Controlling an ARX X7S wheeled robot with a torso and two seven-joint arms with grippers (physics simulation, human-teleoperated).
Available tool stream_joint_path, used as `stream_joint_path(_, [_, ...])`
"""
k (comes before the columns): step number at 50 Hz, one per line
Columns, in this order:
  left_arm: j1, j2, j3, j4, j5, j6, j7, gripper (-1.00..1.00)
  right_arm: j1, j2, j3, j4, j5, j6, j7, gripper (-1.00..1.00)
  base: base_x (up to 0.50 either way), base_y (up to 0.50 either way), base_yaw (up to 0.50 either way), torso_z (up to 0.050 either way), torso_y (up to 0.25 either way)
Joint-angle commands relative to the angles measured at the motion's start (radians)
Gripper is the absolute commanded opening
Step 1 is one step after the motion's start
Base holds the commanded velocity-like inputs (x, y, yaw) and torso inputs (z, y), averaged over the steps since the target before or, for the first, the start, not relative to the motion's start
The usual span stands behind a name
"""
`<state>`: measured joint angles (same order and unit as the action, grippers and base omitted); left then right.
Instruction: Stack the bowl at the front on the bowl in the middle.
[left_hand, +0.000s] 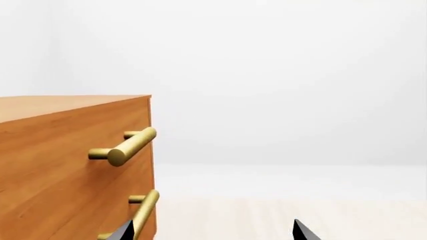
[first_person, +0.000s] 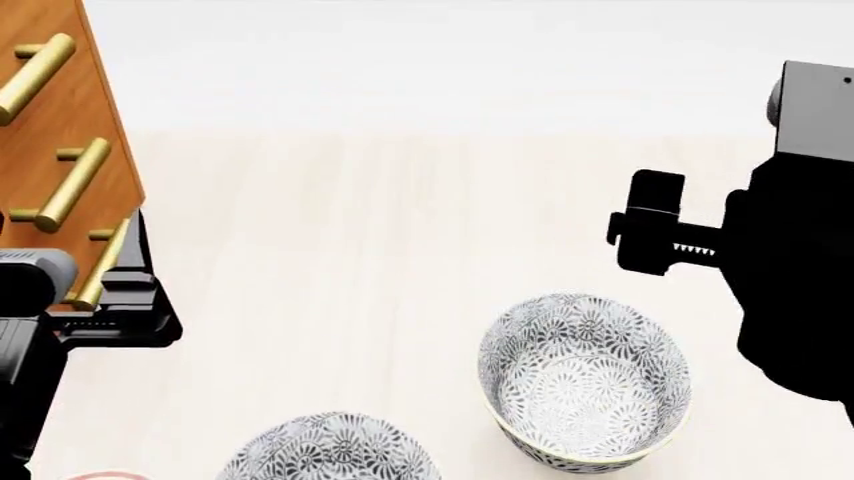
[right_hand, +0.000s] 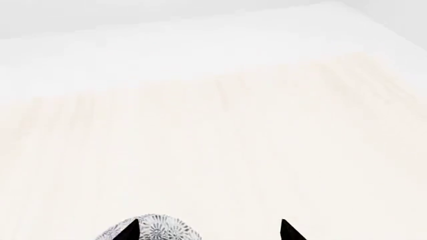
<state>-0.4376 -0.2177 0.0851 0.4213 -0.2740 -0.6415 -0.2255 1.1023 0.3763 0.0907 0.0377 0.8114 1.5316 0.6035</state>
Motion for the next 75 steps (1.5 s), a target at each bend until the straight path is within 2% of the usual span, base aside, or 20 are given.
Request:
stream_joint_path(1, [-0.005, -0.004, 0.004, -0.012, -0.006, 0.008, 0.000, 1.00, 0.064, 0.071, -0.031, 0.211, 0.153, -0.018, 0.052, 1.00, 0.00, 0.00, 0.00, 0.000, 0.000])
stream_joint_path(10, [-0.010, -0.007, 0.010, -0.022, -0.007, 0.011, -0.002, 1.00, 0.075, 0.102, -0.104, 0.432, 0.096, -0.133, -0.085, 1.00, 0.00, 0.00, 0.00, 0.000, 0.000])
stream_joint_path(17, [-0.009, -0.012, 0.009, -0.031, -0.012, 0.017, 0.000, 1.00, 0.085, 0.100, -0.115, 0.509, 0.085, -0.142, -0.101, 1.00, 0.00, 0.00, 0.00, 0.000, 0.000])
stream_joint_path(21, [-0.008, -0.017, 0.009, -0.025, -0.016, 0.010, 0.000, 1.00, 0.094, 0.108, -0.165, 0.583, 0.061, -0.165, -0.163, 1.00, 0.00, 0.00, 0.00, 0.000, 0.000])
stream_joint_path(42, [-0.011, -0.031, 0.009, -0.014, -0.030, -0.001, -0.005, 1.00, 0.166, 0.063, -0.352, 0.911, -0.067, -0.302, -0.372, 1.00, 0.00, 0.00, 0.00, 0.000, 0.000])
stream_joint_path(59, [-0.013, -0.036, 0.017, -0.021, -0.034, 0.004, -0.010, 1.00, 0.190, 0.031, -0.442, 1.033, -0.122, -0.345, -0.487, 1.00, 0.00, 0.00, 0.00, 0.000, 0.000])
stream_joint_path(75, [-0.013, -0.039, 0.027, -0.029, -0.035, 0.011, -0.015, 1.00, 0.183, -0.002, -0.539, 1.053, -0.169, -0.350, -0.582, 1.00, 0.00, 0.00, 0.00, 0.000, 0.000])
